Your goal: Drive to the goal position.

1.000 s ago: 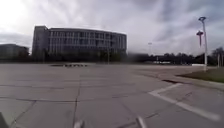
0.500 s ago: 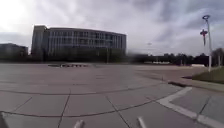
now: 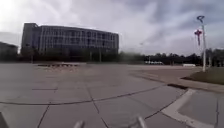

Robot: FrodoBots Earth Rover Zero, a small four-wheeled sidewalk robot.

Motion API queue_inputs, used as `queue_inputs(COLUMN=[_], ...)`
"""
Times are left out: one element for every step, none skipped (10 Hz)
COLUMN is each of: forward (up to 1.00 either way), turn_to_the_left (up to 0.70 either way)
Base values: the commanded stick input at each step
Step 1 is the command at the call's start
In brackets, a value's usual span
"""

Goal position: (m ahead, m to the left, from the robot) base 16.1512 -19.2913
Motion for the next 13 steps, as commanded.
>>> queue_inputs(forward=[1.0, 1.0, 1.0, 1.0, 1.0, 1.0, 1.0, 1.0, 1.0, 1.0, 1.0, 1.0, 1.0], turn_to_the_left=[-0.07, 0.0, 0.0, 0.0, 0.0, 0.18, 0.27, 0.27, 0.27, 0.27, 0.27, 0.11, 0.0])
